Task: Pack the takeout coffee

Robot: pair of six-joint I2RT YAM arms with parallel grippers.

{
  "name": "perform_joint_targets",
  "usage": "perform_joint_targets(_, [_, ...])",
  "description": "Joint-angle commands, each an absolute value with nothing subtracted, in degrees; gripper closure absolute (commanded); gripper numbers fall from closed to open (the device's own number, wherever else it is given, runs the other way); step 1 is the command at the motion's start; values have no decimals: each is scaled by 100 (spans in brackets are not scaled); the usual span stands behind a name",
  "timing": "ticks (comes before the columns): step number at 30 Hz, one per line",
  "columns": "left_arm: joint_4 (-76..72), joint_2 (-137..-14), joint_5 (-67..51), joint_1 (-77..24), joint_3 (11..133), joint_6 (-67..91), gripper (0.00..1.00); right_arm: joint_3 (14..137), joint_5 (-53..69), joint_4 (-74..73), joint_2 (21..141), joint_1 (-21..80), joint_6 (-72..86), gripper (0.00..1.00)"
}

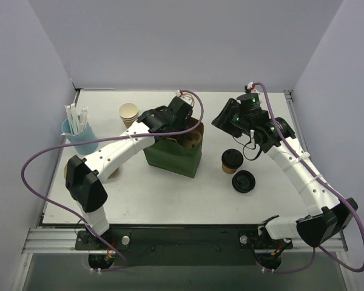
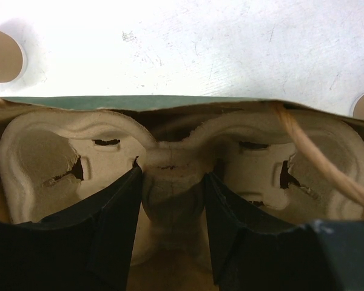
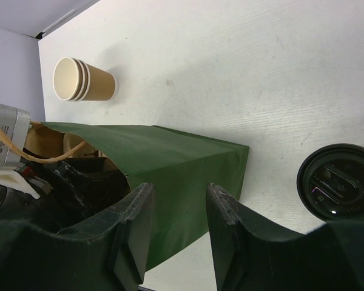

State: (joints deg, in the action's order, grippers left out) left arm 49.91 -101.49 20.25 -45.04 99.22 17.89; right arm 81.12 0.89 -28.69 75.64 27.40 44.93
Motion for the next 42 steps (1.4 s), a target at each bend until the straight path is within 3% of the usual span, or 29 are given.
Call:
perform_joint_targets(1, [4860, -10301, 2144, -4535, 9853, 1881, 47, 8068, 114, -2856, 7436, 2707, 4465, 60])
perform_joint_targets(9, [5000, -10318, 2197, -4535, 9967, 1951, 41, 8042, 97, -2848, 7436, 2707, 4500, 60])
perform_joint_targets(14, [5185, -10318, 2267, -4526, 10160, 1951, 28, 8016, 79, -2830, 7400, 2707, 4482, 60])
perform_joint_targets(25, [5862, -10134, 2312, -4535, 11275, 1986, 27, 8147, 123, -2812, 7400, 2716, 4491, 60])
perform_joint_targets(42, [6100, -9975, 2136, -4526, 11522, 2171, 27, 8235, 62, -2698, 7365, 3032, 4325, 61])
